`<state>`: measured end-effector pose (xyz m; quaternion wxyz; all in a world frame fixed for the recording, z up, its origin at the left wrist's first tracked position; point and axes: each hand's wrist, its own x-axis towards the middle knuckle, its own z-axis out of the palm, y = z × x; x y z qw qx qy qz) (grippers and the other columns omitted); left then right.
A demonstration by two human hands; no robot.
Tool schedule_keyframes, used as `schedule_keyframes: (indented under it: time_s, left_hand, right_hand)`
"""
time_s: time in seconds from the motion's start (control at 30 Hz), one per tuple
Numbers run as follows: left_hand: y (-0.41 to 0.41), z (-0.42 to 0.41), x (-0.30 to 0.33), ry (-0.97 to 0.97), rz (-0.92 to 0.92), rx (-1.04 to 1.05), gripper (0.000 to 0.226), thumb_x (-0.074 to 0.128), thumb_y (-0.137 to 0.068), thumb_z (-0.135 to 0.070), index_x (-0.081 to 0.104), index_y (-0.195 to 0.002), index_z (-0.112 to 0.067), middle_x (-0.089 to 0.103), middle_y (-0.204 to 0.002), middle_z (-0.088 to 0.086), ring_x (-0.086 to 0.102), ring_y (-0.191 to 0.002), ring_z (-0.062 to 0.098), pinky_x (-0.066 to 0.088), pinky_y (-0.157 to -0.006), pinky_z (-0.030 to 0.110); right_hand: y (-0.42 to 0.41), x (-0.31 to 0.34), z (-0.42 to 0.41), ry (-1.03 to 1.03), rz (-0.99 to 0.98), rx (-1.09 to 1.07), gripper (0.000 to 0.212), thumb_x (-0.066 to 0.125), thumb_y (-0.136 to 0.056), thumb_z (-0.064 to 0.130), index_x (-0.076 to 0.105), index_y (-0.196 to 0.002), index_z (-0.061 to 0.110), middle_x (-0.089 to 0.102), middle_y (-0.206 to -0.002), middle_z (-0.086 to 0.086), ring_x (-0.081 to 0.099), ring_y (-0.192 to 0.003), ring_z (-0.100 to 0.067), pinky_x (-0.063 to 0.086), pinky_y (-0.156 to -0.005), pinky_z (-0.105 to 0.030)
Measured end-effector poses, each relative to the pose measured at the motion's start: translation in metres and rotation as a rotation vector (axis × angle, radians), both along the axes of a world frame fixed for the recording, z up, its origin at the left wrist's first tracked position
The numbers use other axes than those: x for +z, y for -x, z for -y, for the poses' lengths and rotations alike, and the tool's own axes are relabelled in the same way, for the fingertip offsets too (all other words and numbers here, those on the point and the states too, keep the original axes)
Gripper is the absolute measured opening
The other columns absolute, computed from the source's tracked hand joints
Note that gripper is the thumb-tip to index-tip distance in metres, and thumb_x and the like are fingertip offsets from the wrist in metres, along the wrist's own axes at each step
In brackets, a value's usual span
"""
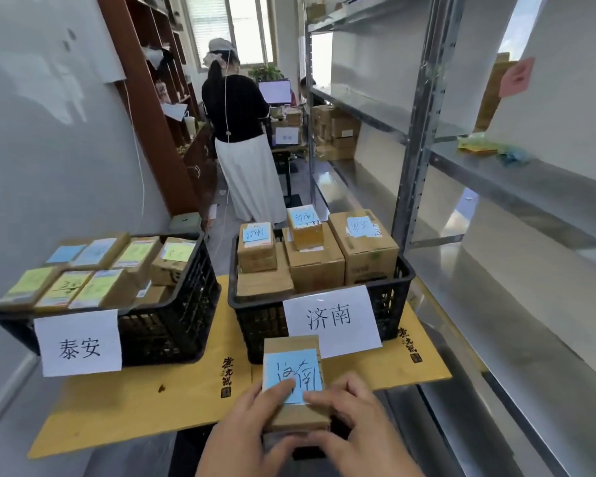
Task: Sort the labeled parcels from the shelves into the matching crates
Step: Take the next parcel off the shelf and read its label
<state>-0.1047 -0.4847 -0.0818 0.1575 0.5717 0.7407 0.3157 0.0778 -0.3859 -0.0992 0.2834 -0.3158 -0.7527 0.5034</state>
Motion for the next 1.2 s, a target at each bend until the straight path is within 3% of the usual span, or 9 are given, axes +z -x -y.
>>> schedule_keyframes:
  time_s: [0.2, 0.27, 0.5, 0.63, 0.77, 0.87, 0.97, 1.07, 1.2]
  left_hand:
    - [0.041, -0.022, 0.000, -0.034, 0.032, 0.109, 0.076, 0.081, -0.073, -0.055, 0.030, -0.122, -0.082, 0.047, -0.124, -0.048, 0.051, -0.111, -0.019, 0.045, -0.087, 0.006]
    - [0.057, -0.035, -0.003, -0.053, 0.049, 0.147, 0.075, 0.085, -0.072, -0.047, 0.039, -0.123, -0.078, 0.051, -0.125, -0.047, 0.055, -0.110, -0.015, 0.050, -0.085, 0.012]
    - [0.139, -0.103, -0.012, -0.060, 0.044, 0.097, 0.074, 0.088, -0.072, -0.040, 0.047, -0.128, -0.067, 0.051, -0.120, -0.048, 0.056, -0.107, -0.012, 0.044, -0.079, 0.003]
    - [0.183, -0.144, -0.011, -0.080, 0.023, 0.023, 0.071, 0.080, -0.081, -0.043, 0.039, -0.132, -0.069, 0.043, -0.118, -0.048, 0.058, -0.104, -0.007, 0.049, -0.078, 0.012]
    - [0.210, -0.176, -0.014, -0.090, 0.056, -0.026, 0.066, 0.077, -0.084, -0.043, 0.038, -0.132, -0.067, 0.039, -0.120, -0.049, 0.050, -0.105, -0.021, 0.043, -0.076, 0.001]
    - [0.210, -0.193, -0.018, -0.064, 0.069, -0.078, 0.064, 0.075, -0.084, -0.047, 0.036, -0.131, -0.068, 0.038, -0.123, -0.048, 0.051, -0.110, -0.013, 0.047, -0.085, 0.009]
    - [0.202, -0.209, -0.022, -0.029, 0.039, -0.078, 0.065, 0.074, -0.084, -0.050, 0.035, -0.134, -0.066, 0.040, -0.126, -0.040, 0.058, -0.113, 0.004, 0.052, -0.088, 0.025]
    - [0.196, -0.221, -0.029, -0.012, 0.015, -0.057, 0.067, 0.076, -0.084, -0.047, 0.042, -0.141, -0.054, 0.054, -0.135, -0.024, 0.056, -0.124, 0.009, 0.056, -0.090, 0.032]
    - [0.193, -0.228, -0.036, 0.013, -0.023, 0.038, 0.067, 0.077, -0.083, -0.044, 0.044, -0.140, -0.053, 0.053, -0.130, -0.029, 0.056, -0.118, 0.004, 0.053, -0.084, 0.018]
  right_hand:
    - [0.048, 0.013, -0.040, 0.035, 0.080, 0.103, 0.038, 0.085, -0.083, 0.023, 0.072, -0.109, 0.046, 0.046, -0.112, 0.025, 0.050, -0.122, 0.009, 0.041, -0.097, -0.004]
    - [0.070, 0.012, -0.055, -0.003, 0.073, 0.084, 0.040, 0.085, -0.082, 0.026, 0.072, -0.113, 0.046, 0.046, -0.111, 0.025, 0.052, -0.120, 0.006, 0.043, -0.097, -0.007]
    - [0.145, 0.011, -0.119, -0.051, 0.093, 0.062, 0.043, 0.082, -0.084, 0.030, 0.069, -0.121, 0.045, 0.046, -0.114, 0.024, 0.057, -0.118, -0.006, 0.047, -0.102, -0.019]
    - [0.169, 0.025, -0.164, 0.006, 0.065, 0.054, 0.046, 0.077, -0.086, 0.026, 0.066, -0.128, 0.043, 0.050, -0.122, 0.018, 0.055, -0.126, -0.010, 0.047, -0.105, -0.022]
    - [0.170, 0.031, -0.211, -0.002, 0.027, -0.150, 0.039, 0.071, -0.094, 0.008, 0.068, -0.126, 0.030, 0.055, -0.125, 0.009, 0.059, -0.120, -0.006, 0.052, -0.103, -0.026]
    - [0.161, 0.027, -0.250, -0.123, 0.264, -0.306, 0.039, 0.071, -0.094, 0.011, 0.067, -0.127, 0.030, 0.055, -0.124, 0.014, 0.059, -0.114, 0.001, 0.052, -0.104, -0.026]
    - [0.165, 0.024, -0.288, -0.284, 0.572, -0.264, 0.044, 0.072, -0.093, 0.023, 0.062, -0.135, 0.034, 0.049, -0.121, 0.021, 0.057, -0.105, -0.001, 0.049, -0.102, -0.023]
    - [0.181, 0.014, -0.315, -0.393, 0.675, -0.145, 0.047, 0.071, -0.093, 0.020, 0.061, -0.137, 0.030, 0.049, -0.128, 0.017, 0.054, -0.114, -0.005, 0.046, -0.103, -0.024]
    - [0.198, -0.008, -0.333, -0.471, 0.659, -0.017, 0.044, 0.070, -0.091, 0.018, 0.063, -0.132, 0.029, 0.054, -0.130, 0.012, 0.051, -0.119, -0.013, 0.050, -0.099, -0.032]
